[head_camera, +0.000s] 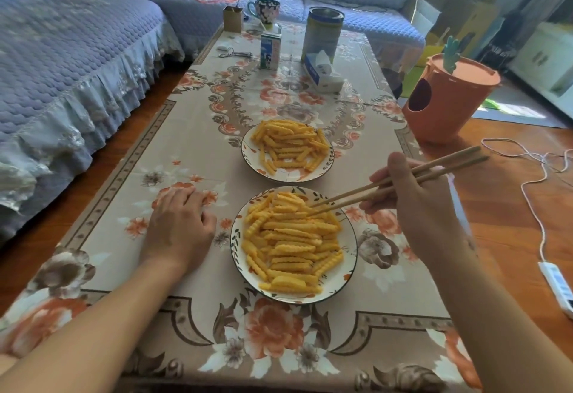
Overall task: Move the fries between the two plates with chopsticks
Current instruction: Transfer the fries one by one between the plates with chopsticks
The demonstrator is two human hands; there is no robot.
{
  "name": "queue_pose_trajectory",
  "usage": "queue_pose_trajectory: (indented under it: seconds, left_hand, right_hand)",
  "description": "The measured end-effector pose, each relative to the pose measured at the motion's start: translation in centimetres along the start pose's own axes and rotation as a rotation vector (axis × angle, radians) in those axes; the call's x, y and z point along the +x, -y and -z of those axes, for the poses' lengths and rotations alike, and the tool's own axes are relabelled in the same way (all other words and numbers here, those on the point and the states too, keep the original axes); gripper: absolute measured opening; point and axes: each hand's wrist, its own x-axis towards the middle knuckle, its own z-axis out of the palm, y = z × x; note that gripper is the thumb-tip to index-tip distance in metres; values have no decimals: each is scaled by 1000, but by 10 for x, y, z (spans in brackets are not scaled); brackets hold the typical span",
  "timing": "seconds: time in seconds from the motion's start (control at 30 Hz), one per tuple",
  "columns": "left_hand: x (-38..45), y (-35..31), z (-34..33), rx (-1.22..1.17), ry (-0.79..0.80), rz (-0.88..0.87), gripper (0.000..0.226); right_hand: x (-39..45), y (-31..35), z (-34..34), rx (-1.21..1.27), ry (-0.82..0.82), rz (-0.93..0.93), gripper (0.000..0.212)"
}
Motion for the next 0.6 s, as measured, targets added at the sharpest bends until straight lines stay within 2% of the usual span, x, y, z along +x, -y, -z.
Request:
queue_pose_trajectory:
  seconds: [0.13, 0.37, 0.6]
  left_hand:
    - [-1, 1, 1, 0, 8, 1, 55]
    - [0, 1, 0, -5, -4, 2, 51]
    - [-1, 2, -1, 12, -6, -21, 53]
  right_hand:
    - [-1, -9, 6, -28, -42, 21, 41]
    - [3, -13, 8, -93, 16, 2, 43]
    - [27, -12, 21, -6, -222, -7, 42]
